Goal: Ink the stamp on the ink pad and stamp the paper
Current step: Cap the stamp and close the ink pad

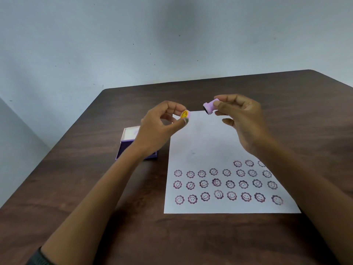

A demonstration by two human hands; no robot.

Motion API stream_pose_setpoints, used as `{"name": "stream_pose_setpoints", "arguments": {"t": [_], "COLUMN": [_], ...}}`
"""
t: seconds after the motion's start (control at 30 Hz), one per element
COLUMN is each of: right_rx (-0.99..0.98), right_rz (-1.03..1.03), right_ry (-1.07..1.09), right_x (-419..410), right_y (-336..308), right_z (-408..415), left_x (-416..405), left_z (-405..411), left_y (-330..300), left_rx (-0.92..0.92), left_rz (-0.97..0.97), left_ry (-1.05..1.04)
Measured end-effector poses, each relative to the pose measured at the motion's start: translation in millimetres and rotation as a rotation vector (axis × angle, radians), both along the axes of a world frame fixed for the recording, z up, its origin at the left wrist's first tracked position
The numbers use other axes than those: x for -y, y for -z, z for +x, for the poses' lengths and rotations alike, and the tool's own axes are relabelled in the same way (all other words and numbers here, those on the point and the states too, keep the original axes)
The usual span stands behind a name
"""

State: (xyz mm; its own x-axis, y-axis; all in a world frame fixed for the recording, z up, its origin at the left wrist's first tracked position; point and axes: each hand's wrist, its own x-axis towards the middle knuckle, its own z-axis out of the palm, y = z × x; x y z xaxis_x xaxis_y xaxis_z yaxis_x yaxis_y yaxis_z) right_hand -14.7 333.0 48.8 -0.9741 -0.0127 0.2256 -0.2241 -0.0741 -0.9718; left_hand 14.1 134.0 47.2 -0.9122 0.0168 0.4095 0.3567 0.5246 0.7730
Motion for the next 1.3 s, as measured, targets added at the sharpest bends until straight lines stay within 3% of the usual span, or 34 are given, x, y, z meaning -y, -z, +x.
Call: {"name": "stream_pose_setpoints", "arguments": {"t": [0.33, 1.3], "right_rx": [0.092, 0.006], "right_rz": [-0.133, -0.006], "right_ry": [-0.131, -0.161], "right_x": [3.0, 9.3], "right_y": [-0.3, 4.6], "right_z": [3.7, 6.4], "left_x": [-21.7, -26.0], "left_z": [4.4, 6.4], "left_y": [3.9, 6.3], "left_rx": [0.108, 0.151], "left_rz": [0.374, 0.364], "left_ry": [-0.006, 0.071]}}
